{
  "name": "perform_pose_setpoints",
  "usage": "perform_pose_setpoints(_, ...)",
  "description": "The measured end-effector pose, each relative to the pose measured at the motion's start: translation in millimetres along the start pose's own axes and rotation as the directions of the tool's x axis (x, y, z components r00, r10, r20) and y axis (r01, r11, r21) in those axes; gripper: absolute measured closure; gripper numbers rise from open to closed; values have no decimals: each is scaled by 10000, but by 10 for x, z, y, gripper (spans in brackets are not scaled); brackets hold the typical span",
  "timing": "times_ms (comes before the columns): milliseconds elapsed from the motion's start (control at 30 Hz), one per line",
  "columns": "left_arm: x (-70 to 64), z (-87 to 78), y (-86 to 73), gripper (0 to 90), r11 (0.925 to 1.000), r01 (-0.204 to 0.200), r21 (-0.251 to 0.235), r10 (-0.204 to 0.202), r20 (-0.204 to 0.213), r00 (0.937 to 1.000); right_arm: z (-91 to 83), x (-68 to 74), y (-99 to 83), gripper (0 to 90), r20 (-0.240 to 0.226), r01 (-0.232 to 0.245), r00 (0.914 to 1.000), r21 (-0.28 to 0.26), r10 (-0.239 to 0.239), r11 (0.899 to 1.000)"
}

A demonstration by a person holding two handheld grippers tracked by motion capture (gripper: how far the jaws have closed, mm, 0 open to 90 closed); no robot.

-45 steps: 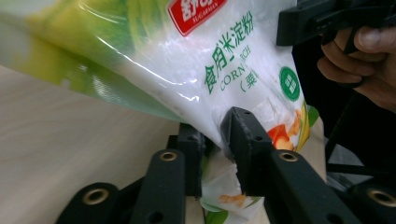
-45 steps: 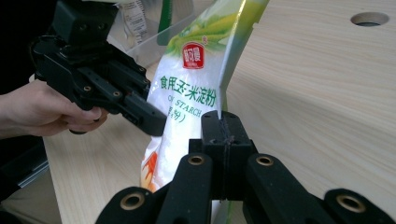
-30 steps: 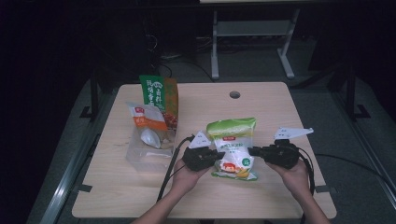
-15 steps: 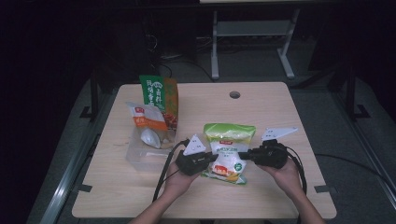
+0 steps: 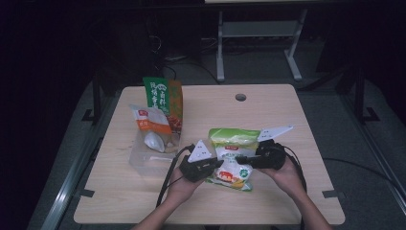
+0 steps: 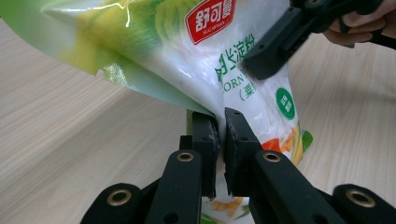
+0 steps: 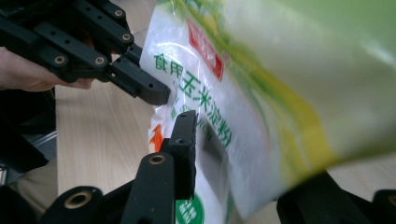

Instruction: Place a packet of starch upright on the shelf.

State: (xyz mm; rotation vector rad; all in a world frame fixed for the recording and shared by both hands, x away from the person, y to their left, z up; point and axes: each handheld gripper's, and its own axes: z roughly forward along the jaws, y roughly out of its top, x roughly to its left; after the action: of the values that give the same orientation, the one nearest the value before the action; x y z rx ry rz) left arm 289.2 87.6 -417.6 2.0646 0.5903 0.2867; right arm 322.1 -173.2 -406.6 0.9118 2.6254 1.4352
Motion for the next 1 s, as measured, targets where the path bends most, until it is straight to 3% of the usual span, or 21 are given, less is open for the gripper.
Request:
perform_pose_setpoints(300, 32, -65, -34, 788, 9986, 495, -159, -493, 157, 9987, -11, 39, 26, 855, 212, -5, 9998, 33, 4, 10000)
perform_pose_setpoints(500, 47, -135, -67, 710, 9988, 490, -13, -490, 70, 9988, -34, 58, 25, 872, 155, -48, 9999, -79, 49, 10000)
perform_pose_setpoints(800, 77, -227, -176, 665, 9967, 813, 46, -814, 159, 9966, -114, 106, 33, 876, 461, 139, 9989, -337, -124, 9993)
perform_pose_setpoints(1000, 39, -260, -207, 640, 9970, 770, 77, -771, 255, 9967, -163, 101, 50, 878, 641, 165, 9978, -432, -137, 9989)
